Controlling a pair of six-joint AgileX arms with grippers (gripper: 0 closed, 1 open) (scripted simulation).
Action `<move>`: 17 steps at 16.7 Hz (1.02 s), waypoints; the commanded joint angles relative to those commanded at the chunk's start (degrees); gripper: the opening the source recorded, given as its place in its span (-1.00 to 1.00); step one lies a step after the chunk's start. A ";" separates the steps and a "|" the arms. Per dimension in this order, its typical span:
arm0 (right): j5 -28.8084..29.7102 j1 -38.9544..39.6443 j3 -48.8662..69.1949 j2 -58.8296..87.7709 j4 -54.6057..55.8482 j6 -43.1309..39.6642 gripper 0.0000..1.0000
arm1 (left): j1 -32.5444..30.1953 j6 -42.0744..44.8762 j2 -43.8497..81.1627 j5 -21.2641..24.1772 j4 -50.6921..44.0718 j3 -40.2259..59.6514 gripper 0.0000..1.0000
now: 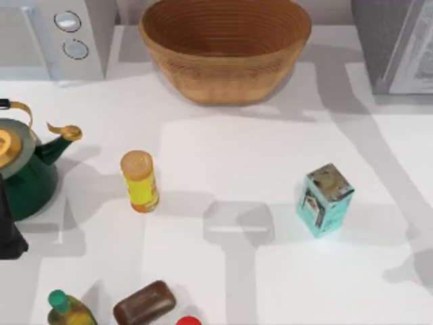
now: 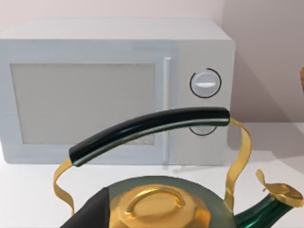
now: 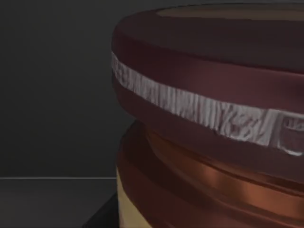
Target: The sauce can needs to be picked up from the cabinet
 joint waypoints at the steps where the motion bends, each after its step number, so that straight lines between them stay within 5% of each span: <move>1: 0.00 0.00 0.00 0.00 0.00 0.00 -1.00 | 0.00 0.00 0.00 0.00 0.00 0.00 1.00; 10: 1.94 2.36 0.90 -2.23 -2.25 0.10 -1.00 | 0.00 0.00 0.00 0.00 0.00 0.00 1.00; 17: 20.27 20.91 3.14 -15.07 -19.13 0.02 -1.00 | 0.00 0.00 0.00 0.00 0.00 0.00 1.00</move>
